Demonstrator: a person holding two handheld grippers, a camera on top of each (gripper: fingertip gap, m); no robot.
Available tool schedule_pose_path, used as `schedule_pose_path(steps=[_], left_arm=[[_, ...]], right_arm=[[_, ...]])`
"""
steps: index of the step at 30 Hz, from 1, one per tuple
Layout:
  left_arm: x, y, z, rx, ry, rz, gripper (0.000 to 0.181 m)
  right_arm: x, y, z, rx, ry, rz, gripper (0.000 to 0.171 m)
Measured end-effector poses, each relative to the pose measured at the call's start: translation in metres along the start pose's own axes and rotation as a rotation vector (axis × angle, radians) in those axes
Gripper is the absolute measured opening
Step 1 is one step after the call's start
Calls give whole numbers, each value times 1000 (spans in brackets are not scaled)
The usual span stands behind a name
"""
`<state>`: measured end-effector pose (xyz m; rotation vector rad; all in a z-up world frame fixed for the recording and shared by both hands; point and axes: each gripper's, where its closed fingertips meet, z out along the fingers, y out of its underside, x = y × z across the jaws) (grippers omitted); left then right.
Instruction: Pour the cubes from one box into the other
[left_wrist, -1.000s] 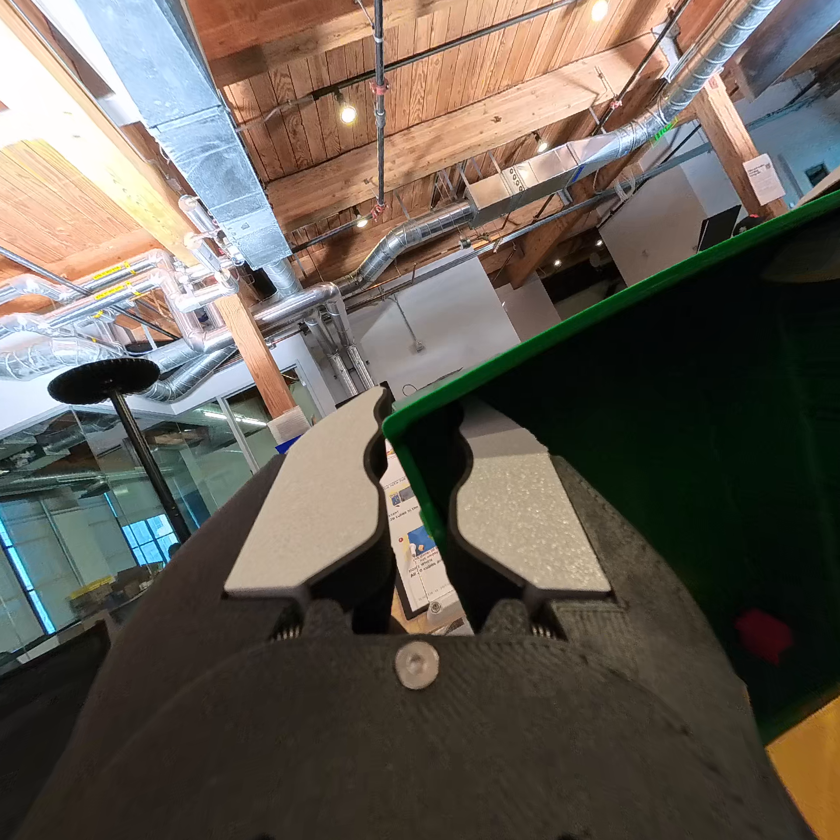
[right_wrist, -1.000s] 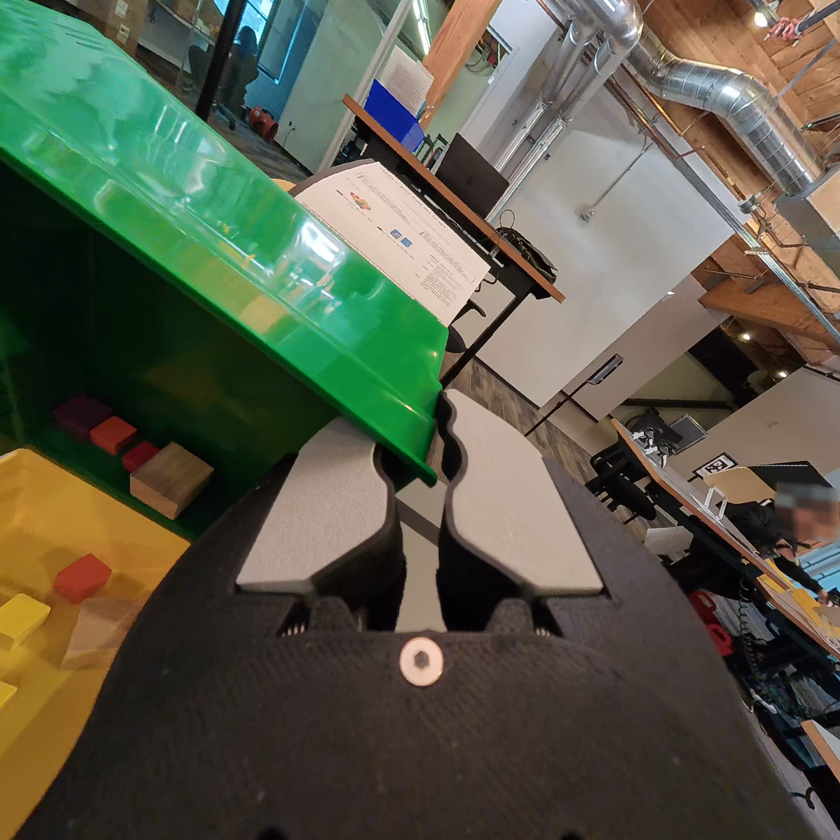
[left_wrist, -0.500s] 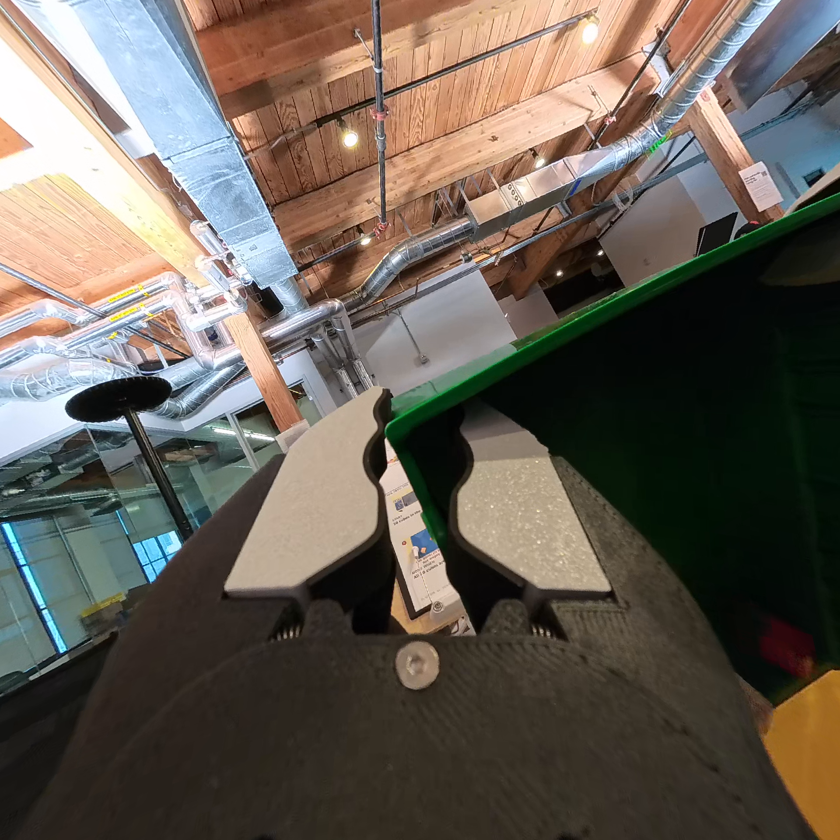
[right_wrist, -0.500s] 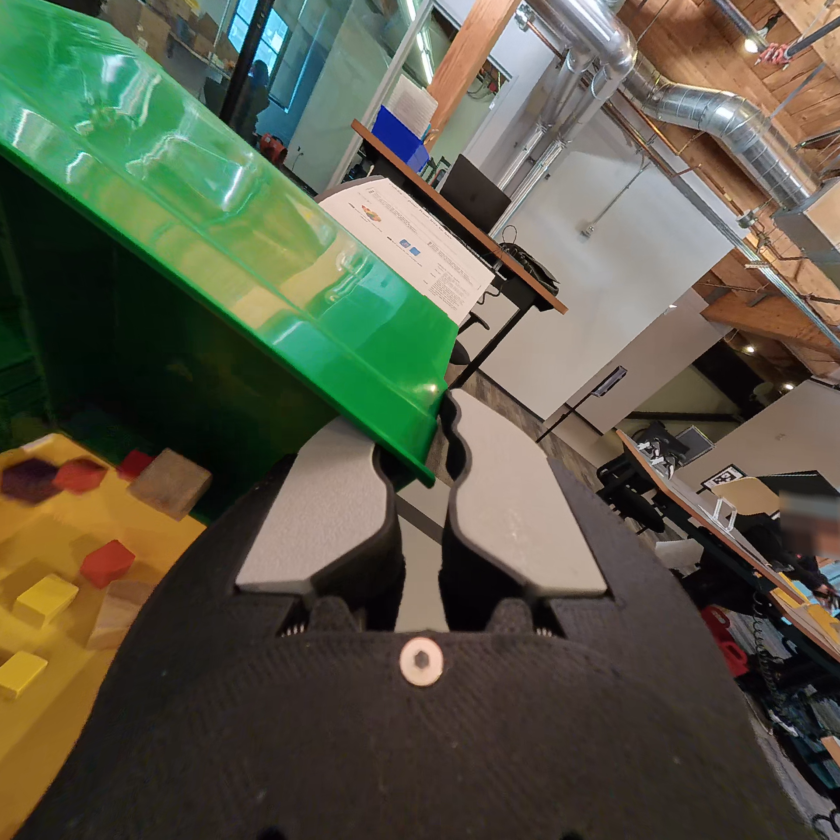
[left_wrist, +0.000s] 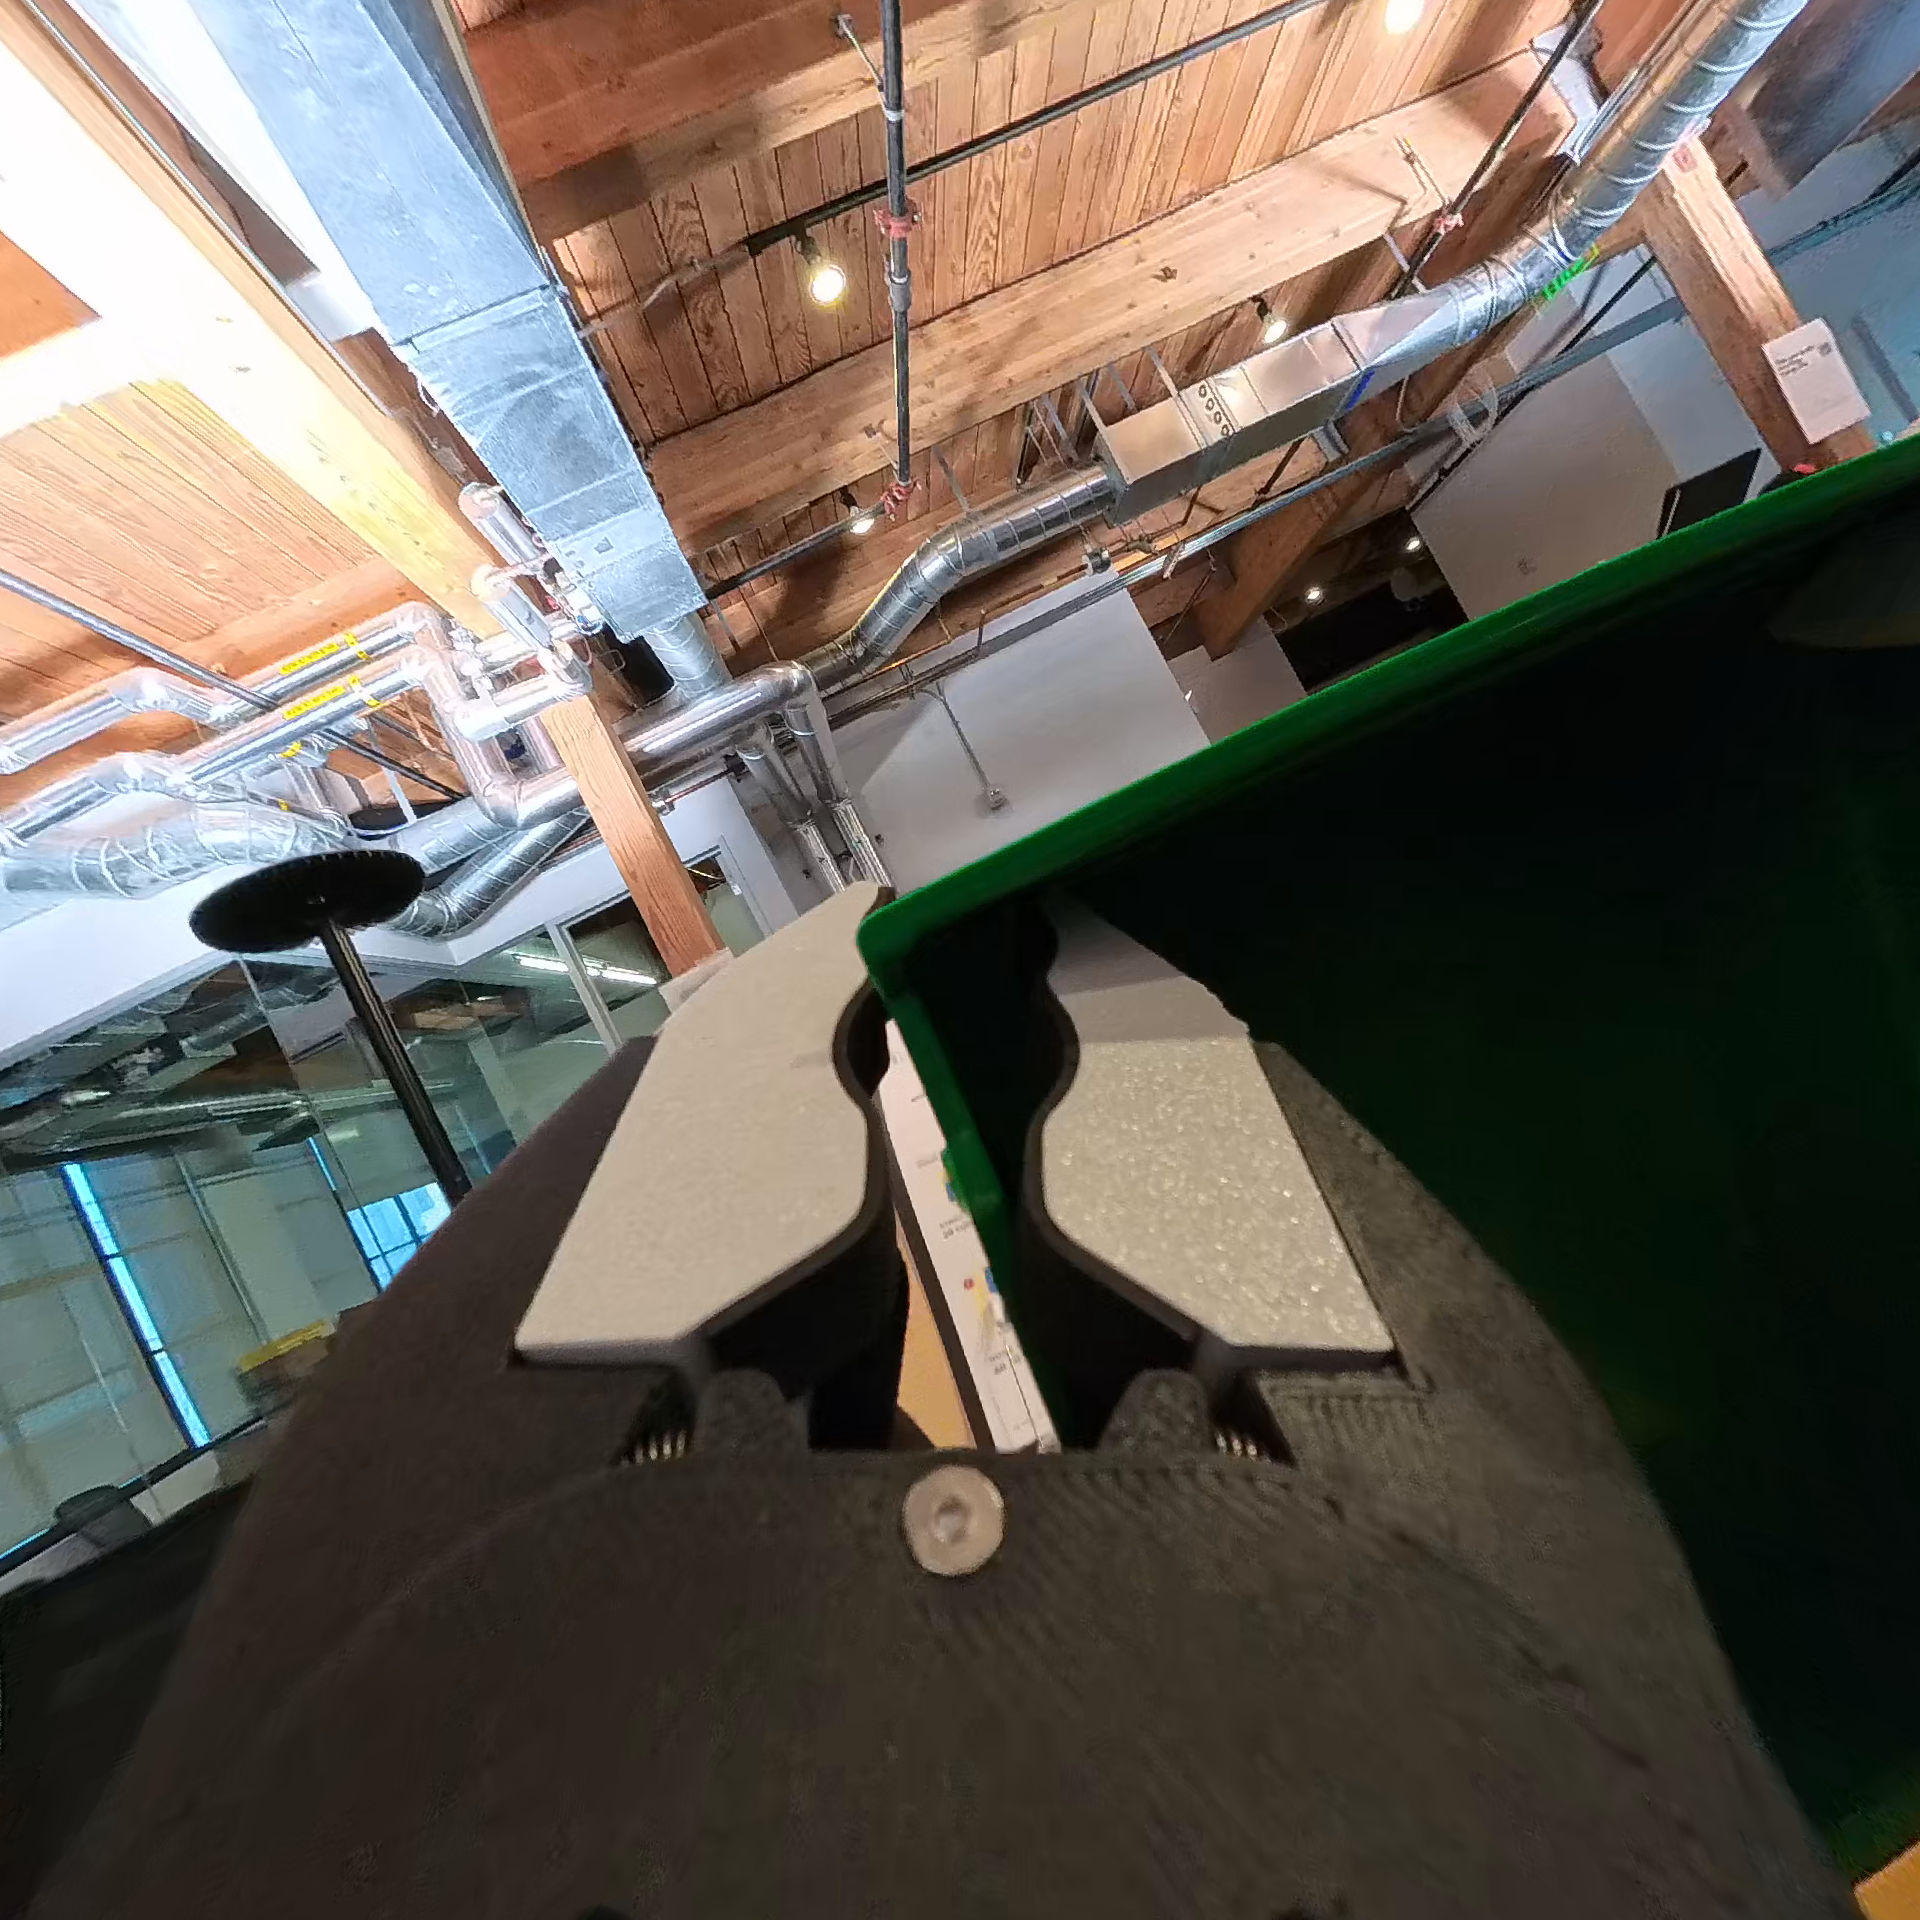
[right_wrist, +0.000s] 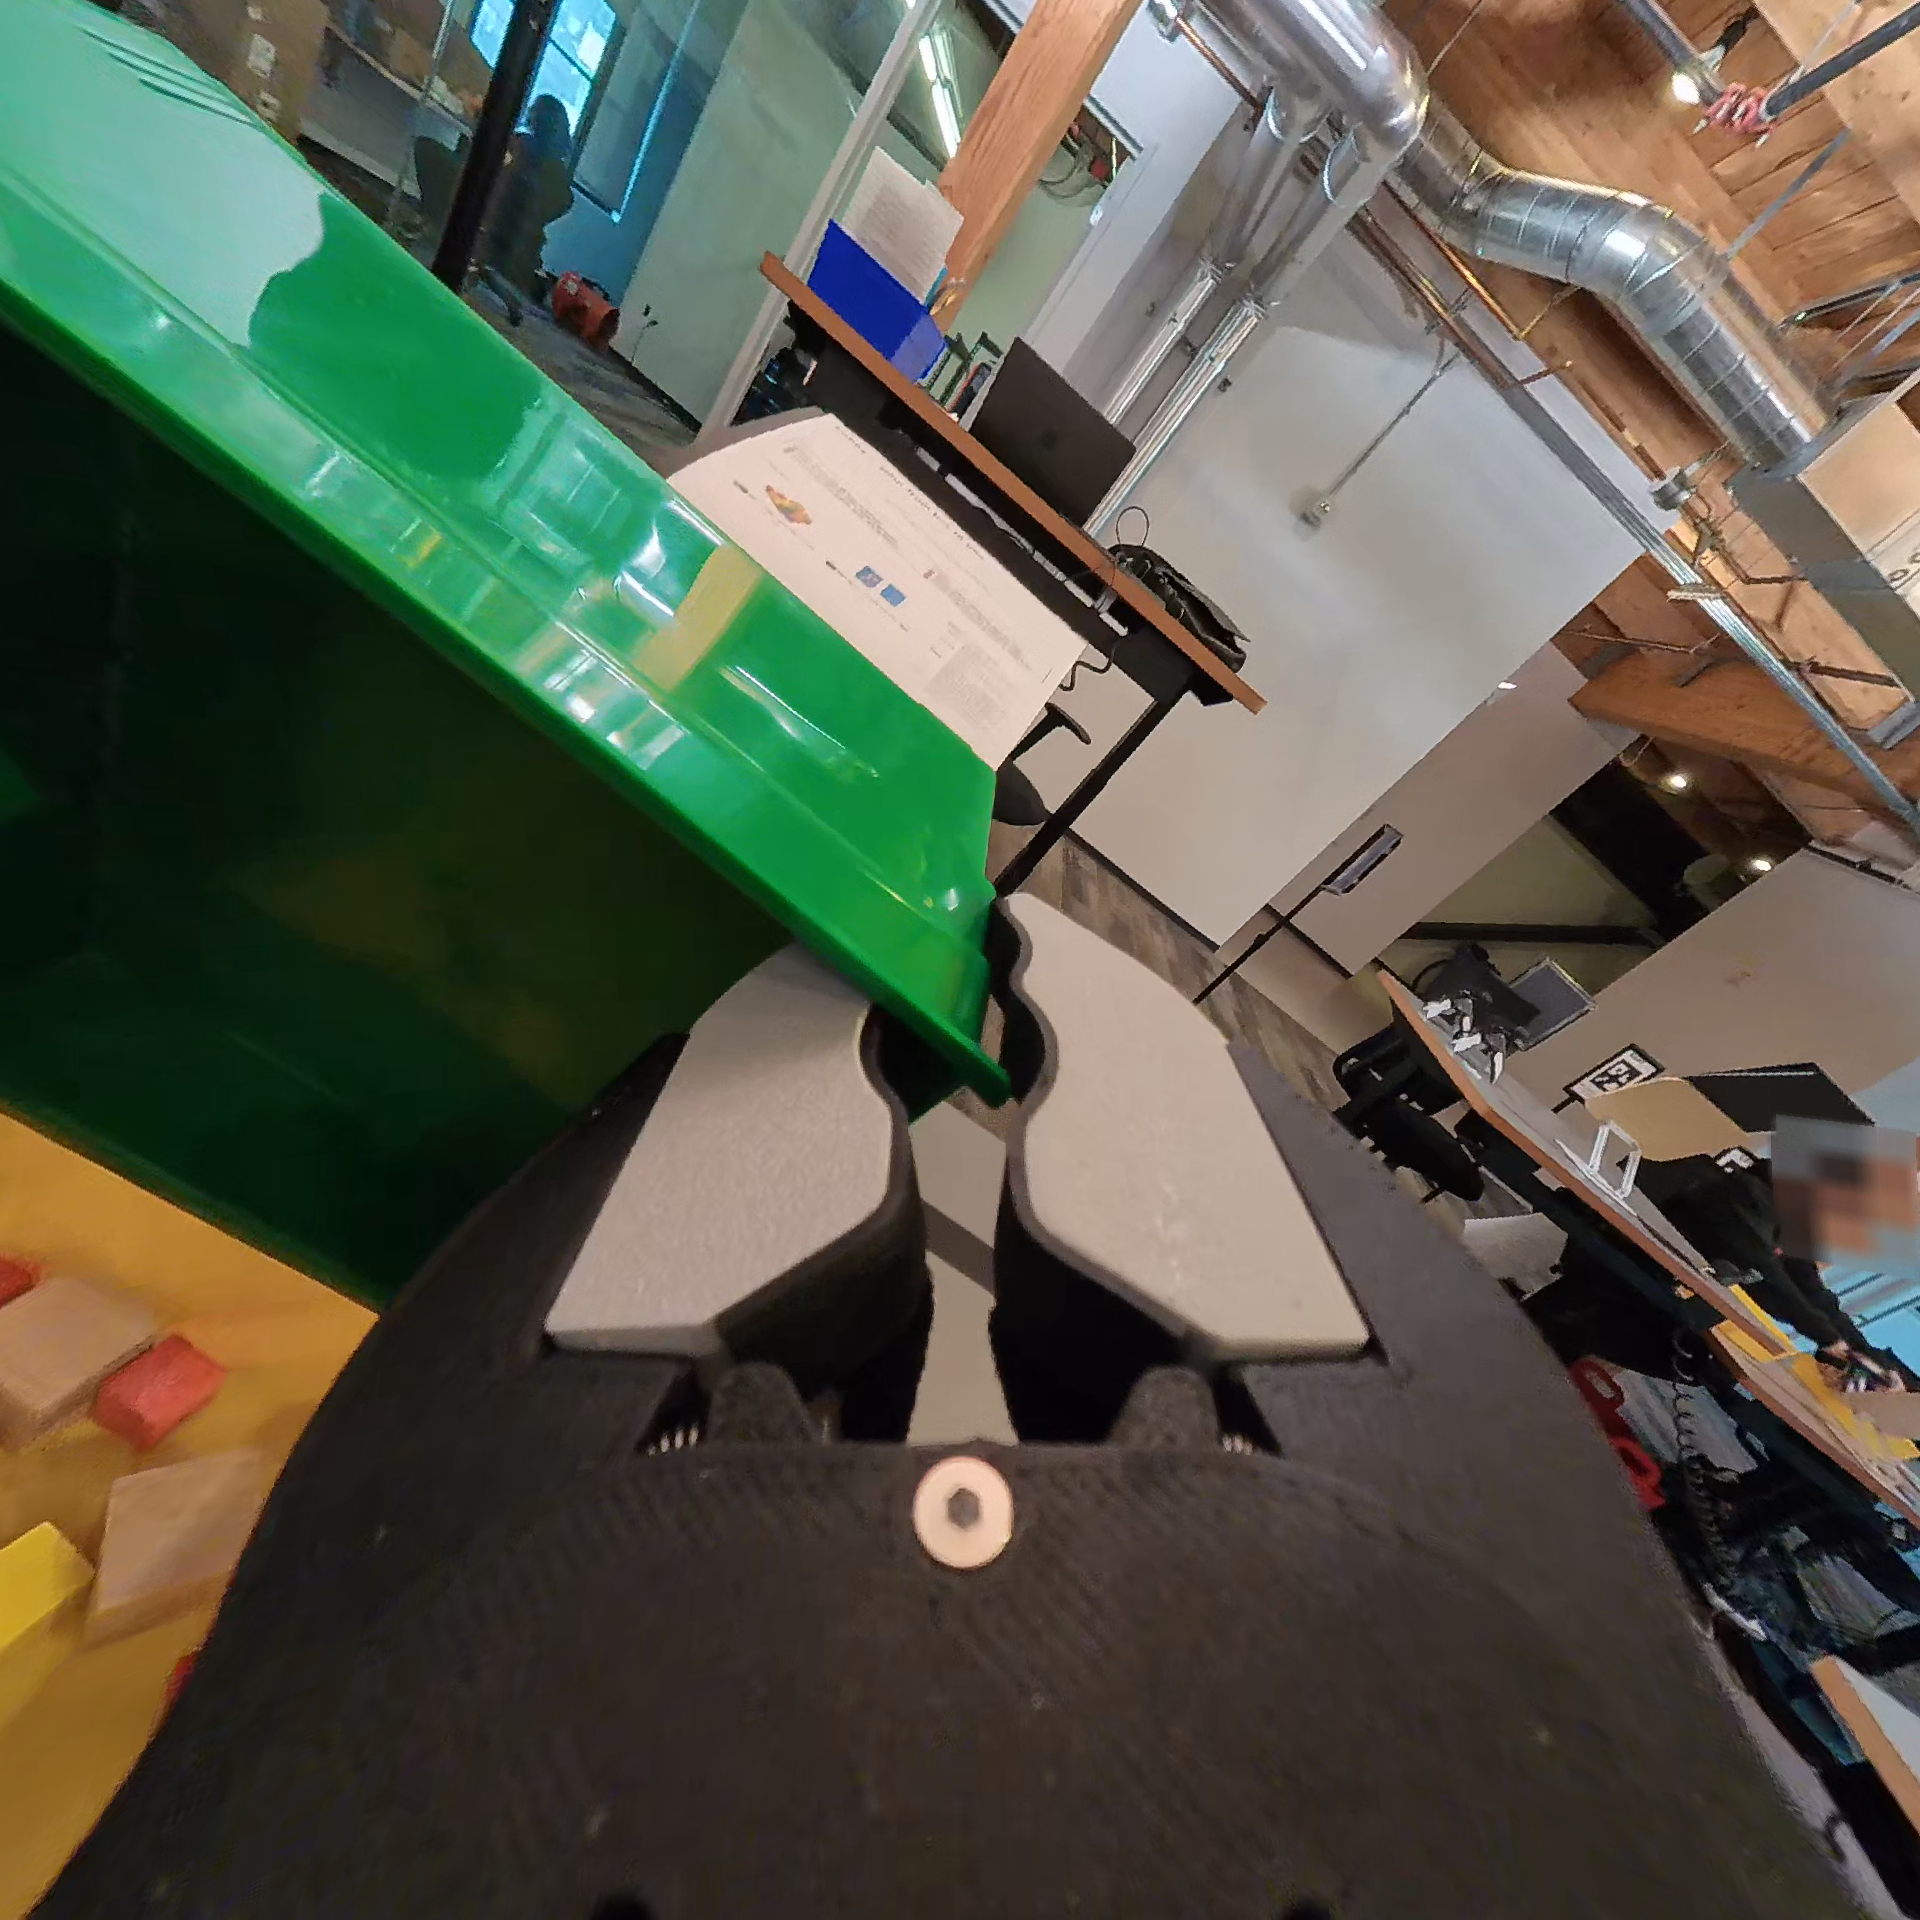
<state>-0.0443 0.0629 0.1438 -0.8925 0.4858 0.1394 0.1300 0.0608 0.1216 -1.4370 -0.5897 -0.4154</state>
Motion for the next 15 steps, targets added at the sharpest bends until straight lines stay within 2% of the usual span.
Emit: schedule_pose_path(steps=[7, 12, 15], left_arm=[[-31, -19, 12, -51, 5, -13, 21], [-75, -11, 3, -157, 16, -37, 21], [-107, 5, -9, -245, 27, -70, 21]], right_arm=[[6, -38, 6, -21, -85, 28, 7], [-29, -69, 19, -37, -243, 79, 9], [-62, -88, 29, -40, -369, 113, 11]])
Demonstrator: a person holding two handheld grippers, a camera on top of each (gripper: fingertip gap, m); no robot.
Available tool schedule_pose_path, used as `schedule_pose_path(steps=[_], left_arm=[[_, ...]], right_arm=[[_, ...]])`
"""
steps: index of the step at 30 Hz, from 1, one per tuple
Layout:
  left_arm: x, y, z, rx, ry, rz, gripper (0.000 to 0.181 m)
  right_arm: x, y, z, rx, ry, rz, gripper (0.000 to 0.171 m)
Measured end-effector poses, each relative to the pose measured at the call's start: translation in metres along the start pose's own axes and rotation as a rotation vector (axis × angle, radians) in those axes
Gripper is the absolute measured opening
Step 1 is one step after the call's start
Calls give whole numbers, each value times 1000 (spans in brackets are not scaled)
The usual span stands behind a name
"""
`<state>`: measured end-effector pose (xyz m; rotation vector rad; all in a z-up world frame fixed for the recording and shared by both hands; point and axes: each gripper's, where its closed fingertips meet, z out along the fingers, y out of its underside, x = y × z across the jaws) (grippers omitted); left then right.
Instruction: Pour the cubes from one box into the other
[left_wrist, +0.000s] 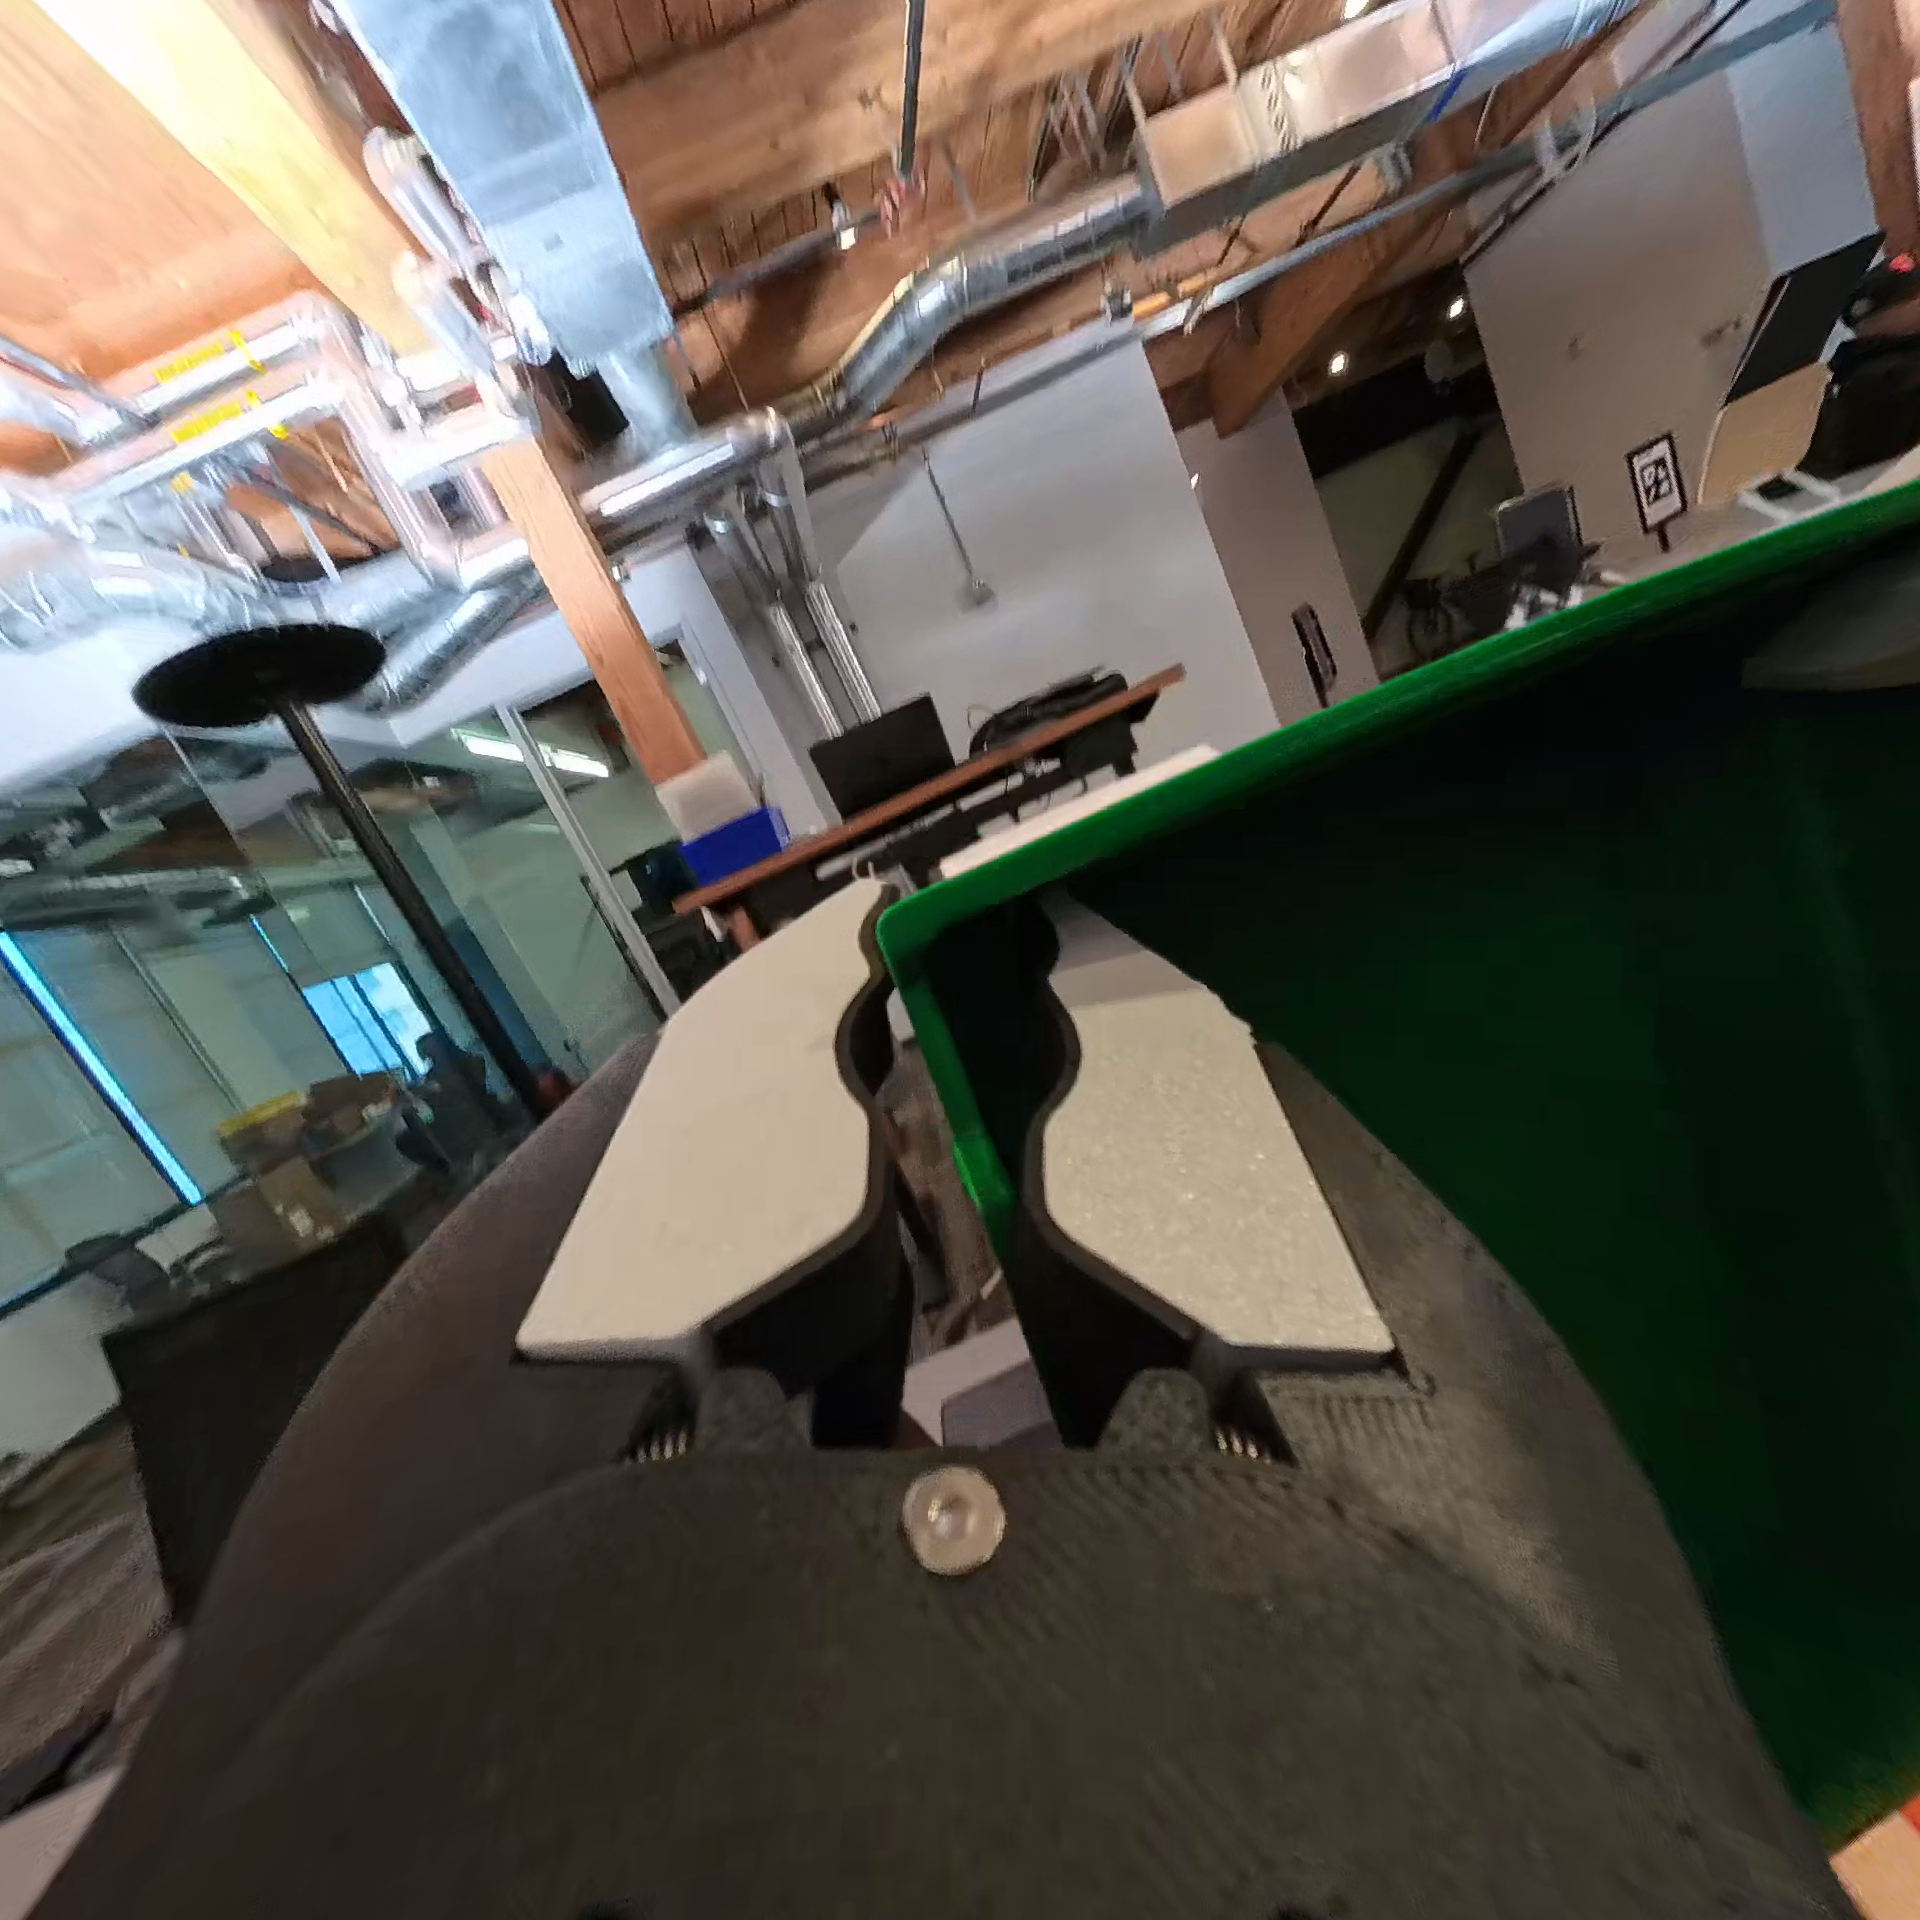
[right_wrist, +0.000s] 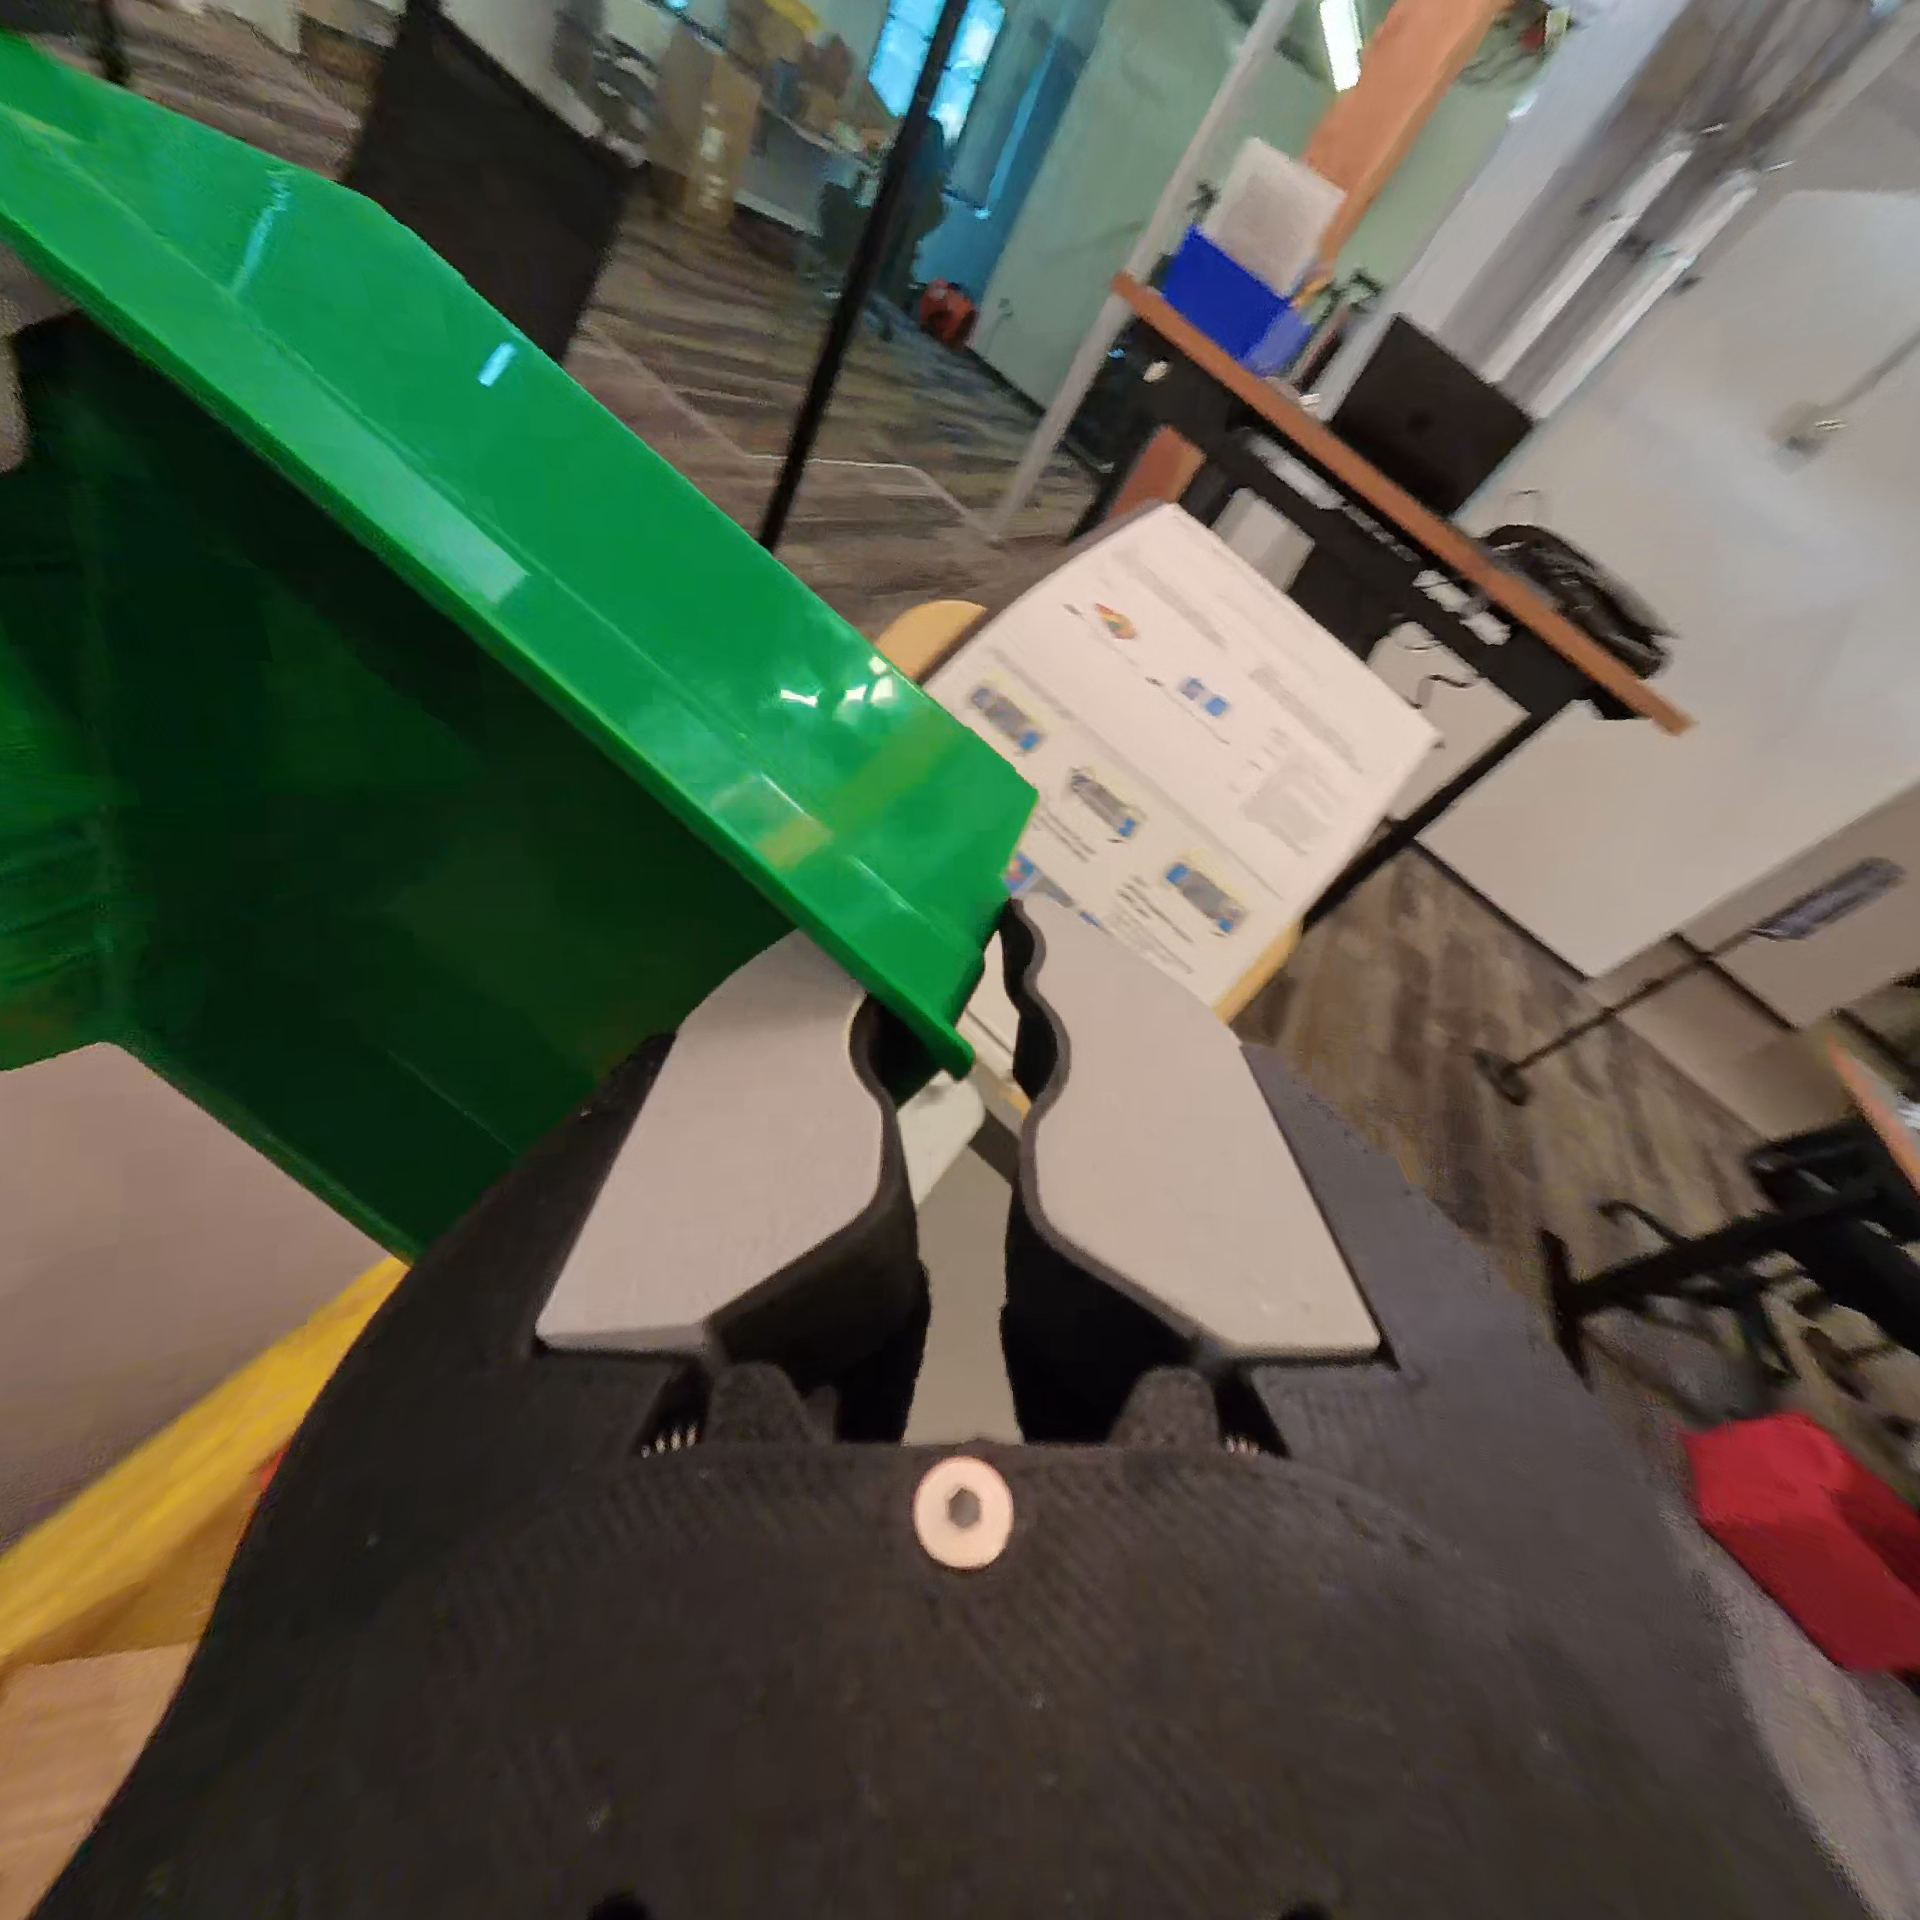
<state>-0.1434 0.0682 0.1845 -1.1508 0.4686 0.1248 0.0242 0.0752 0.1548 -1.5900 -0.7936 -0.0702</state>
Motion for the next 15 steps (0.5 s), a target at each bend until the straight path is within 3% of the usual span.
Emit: schedule_pose_path(steps=[3, 6, 9, 15], left_arm=[[-33, 27, -10, -111, 8, -22, 21], [-59, 67, -19, -231, 36, -94, 20], [-72, 117, -28, -364, 81, -191, 19], [-75, 217, -46, -576, 161, -409, 19]], right_arm=[[-37, -9, 27, -19, -149, 36, 13], [-77, -7, 54, -66, -330, 105, 37], [-92, -3, 66, -43, -331, 97, 60], [-103, 46, 55, -93, -311, 107, 58]])
